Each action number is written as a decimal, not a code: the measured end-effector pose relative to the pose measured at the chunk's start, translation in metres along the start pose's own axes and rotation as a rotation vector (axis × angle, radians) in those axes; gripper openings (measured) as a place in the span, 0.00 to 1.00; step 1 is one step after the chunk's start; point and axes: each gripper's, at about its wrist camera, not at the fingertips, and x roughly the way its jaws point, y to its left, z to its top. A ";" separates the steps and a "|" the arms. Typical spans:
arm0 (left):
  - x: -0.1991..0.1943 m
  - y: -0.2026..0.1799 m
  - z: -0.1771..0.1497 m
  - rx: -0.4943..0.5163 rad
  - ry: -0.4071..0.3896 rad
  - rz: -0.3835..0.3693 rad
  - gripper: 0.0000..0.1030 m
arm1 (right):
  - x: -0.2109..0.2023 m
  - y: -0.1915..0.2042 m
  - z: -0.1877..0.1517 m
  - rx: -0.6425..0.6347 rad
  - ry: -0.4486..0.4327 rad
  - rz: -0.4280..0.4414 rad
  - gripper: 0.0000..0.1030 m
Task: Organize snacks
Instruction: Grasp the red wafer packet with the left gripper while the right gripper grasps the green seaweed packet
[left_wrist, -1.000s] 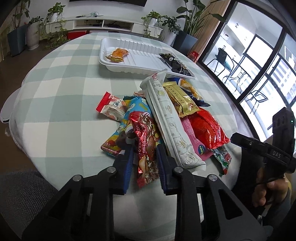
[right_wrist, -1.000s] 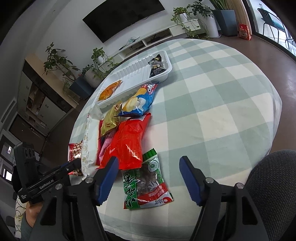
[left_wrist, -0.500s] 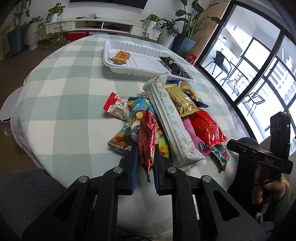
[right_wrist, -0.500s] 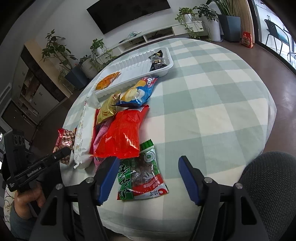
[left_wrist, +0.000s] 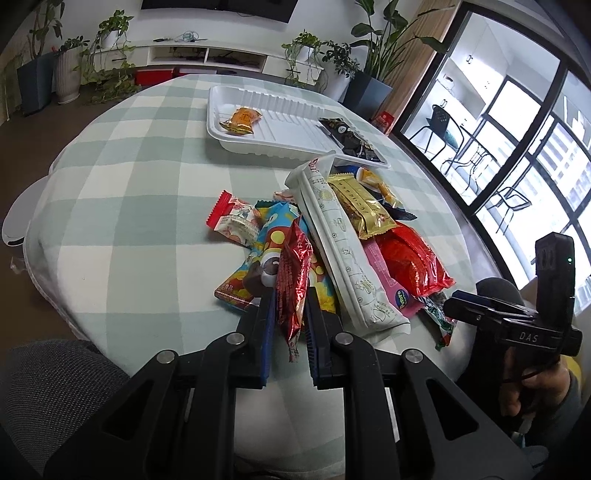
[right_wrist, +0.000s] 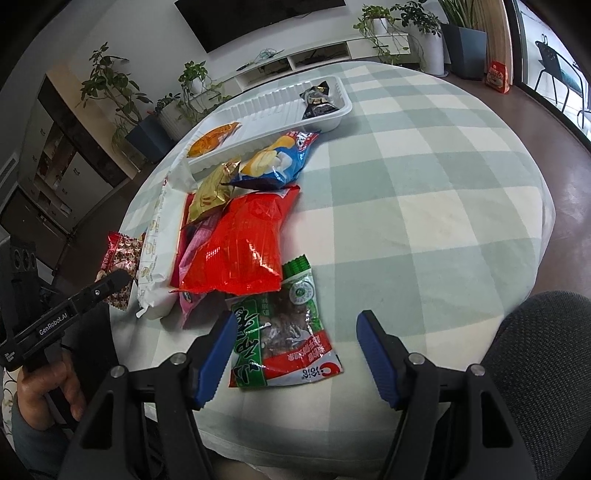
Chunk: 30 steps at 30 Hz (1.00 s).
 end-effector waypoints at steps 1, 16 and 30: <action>0.001 0.000 0.000 0.000 0.003 0.007 0.14 | 0.000 0.000 0.000 0.001 -0.001 -0.002 0.72; -0.014 0.002 -0.002 -0.002 -0.079 -0.022 0.12 | 0.000 0.008 -0.002 -0.049 0.004 -0.028 0.72; -0.029 -0.002 -0.012 0.021 -0.088 -0.062 0.12 | 0.013 0.034 -0.011 -0.236 0.007 -0.132 0.71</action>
